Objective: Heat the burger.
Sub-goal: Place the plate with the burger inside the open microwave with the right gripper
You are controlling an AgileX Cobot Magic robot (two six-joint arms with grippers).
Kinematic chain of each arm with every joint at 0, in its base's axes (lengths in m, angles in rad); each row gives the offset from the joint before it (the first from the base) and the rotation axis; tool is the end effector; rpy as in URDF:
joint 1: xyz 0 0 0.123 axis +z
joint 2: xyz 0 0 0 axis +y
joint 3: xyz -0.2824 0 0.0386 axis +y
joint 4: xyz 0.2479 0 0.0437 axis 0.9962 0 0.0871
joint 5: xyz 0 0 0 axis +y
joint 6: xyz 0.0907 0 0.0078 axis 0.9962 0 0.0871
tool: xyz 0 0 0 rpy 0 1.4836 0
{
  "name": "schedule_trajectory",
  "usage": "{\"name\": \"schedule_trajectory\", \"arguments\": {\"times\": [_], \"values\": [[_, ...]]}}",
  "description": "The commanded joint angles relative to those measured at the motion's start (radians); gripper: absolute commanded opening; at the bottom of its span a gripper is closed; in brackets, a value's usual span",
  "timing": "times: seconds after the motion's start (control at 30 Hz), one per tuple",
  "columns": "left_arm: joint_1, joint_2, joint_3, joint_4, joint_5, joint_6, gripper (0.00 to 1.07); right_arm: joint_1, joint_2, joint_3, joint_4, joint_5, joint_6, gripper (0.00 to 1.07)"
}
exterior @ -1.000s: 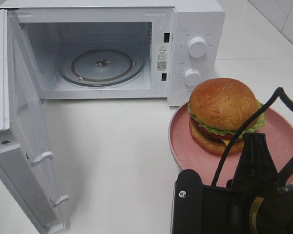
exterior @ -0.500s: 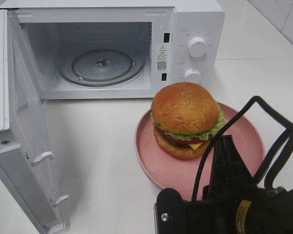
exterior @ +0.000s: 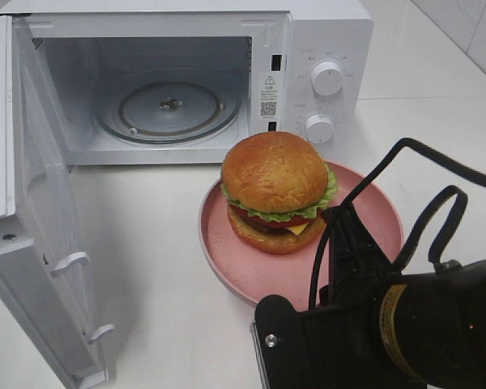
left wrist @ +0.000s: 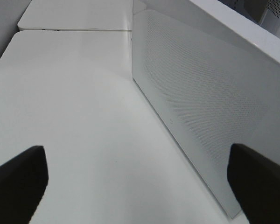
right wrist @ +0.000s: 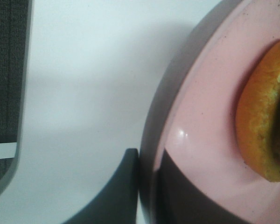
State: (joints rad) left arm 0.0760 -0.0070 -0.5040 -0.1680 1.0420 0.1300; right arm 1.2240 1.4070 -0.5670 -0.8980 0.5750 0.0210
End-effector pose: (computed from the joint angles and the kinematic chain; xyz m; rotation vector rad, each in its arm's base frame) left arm -0.0052 -0.0136 0.2807 0.0610 2.0032 -0.0682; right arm 0.1128 0.1980 0.1777 -2.1240 1.4936 -0.4424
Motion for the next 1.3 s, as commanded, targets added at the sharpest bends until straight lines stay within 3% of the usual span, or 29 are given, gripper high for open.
{"name": "schedule_trajectory", "arguments": {"times": [0.03, 0.53, 0.6, 0.7, 0.77, 0.83, 1.17, 1.3], "values": [[-0.005, -0.018, -0.001, -0.006, -0.002, -0.004, 1.0, -0.027, -0.01, -0.002, -0.054, -0.056, -0.106, 0.0], [-0.005, -0.018, -0.001, -0.006, -0.002, -0.004, 1.0, -0.207, -0.01, -0.002, 0.1, -0.198, -0.521, 0.0], [-0.005, -0.018, -0.001, -0.006, -0.002, -0.004, 1.0, -0.255, -0.01, -0.002, 0.187, -0.255, -0.659, 0.0], [-0.005, -0.018, -0.001, -0.006, -0.002, -0.004, 1.0, -0.264, -0.01, -0.002, 0.215, -0.267, -0.692, 0.0], [-0.005, -0.018, -0.001, -0.006, -0.002, -0.004, 1.0, -0.313, -0.01, -0.002, 0.354, -0.29, -0.864, 0.0], [-0.005, -0.018, -0.001, -0.006, -0.002, -0.004, 1.0, -0.333, -0.01, -0.002, 0.417, -0.291, -0.957, 0.0], [-0.005, -0.018, -0.001, -0.006, -0.002, -0.004, 1.0, -0.434, -0.01, -0.014, 0.68, -0.291, -1.248, 0.0], [-0.005, -0.018, -0.001, -0.006, -0.002, -0.004, 1.0, -0.458, -0.01, -0.034, 0.731, -0.294, -1.309, 0.0]]}}
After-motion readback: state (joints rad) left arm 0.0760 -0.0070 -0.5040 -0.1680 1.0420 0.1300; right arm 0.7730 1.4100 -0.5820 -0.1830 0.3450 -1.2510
